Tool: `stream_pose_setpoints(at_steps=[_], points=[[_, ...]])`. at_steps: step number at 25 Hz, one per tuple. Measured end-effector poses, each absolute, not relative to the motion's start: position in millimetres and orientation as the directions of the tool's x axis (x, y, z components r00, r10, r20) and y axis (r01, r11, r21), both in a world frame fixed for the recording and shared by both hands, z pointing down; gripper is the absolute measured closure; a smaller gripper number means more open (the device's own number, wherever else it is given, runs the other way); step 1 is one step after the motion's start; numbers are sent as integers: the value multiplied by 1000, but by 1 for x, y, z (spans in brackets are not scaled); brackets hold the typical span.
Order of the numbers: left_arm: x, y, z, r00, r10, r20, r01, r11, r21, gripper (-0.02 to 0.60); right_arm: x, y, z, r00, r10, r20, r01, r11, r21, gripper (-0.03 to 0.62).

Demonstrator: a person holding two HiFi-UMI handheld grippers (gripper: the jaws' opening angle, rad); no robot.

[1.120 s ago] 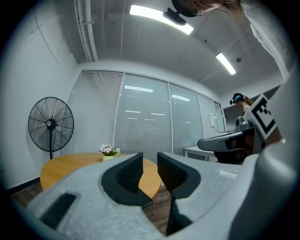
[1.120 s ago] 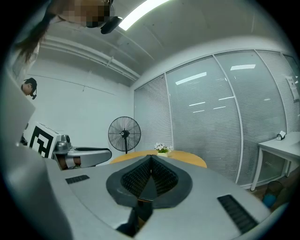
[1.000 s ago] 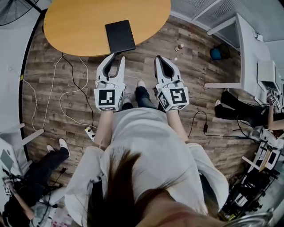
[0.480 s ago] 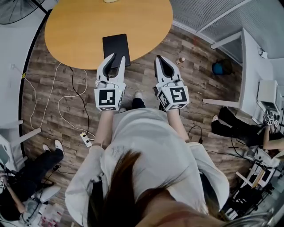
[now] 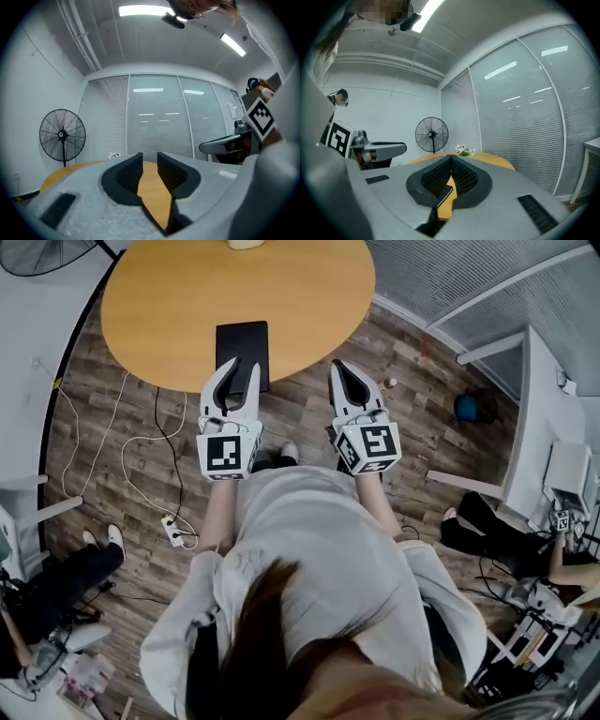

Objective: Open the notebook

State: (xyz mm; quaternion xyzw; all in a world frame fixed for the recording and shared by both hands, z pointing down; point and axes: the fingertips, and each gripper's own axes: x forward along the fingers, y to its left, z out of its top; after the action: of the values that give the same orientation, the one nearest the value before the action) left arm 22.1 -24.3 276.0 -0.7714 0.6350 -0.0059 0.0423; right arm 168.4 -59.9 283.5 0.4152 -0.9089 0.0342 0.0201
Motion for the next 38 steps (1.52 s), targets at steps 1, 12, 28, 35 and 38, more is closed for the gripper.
stream_pose_setpoints(at_steps=[1, 12, 28, 35, 38], points=[[22, -24, 277, 185, -982, -42, -980, -181, -78, 476, 171, -63, 286, -655, -753, 69, -756, 653, -48, 591], [15, -40, 286, 164, -986, -17, -984, -163, -79, 476, 185, -82, 300, -640, -763, 89, -768, 635, -82, 591], [-47, -114, 288, 173, -985, 10, -984, -173, -51, 476, 140, -145, 300, -611, -782, 126, -792, 603, -94, 591], [-66, -125, 294, 201, -979, 25, -978, -202, -42, 476, 123, -153, 303, -588, -797, 135, -809, 580, -97, 591], [-71, -125, 301, 217, -975, 38, -975, -218, -33, 476, 118, -153, 308, -578, -803, 145, -816, 569, -100, 591]])
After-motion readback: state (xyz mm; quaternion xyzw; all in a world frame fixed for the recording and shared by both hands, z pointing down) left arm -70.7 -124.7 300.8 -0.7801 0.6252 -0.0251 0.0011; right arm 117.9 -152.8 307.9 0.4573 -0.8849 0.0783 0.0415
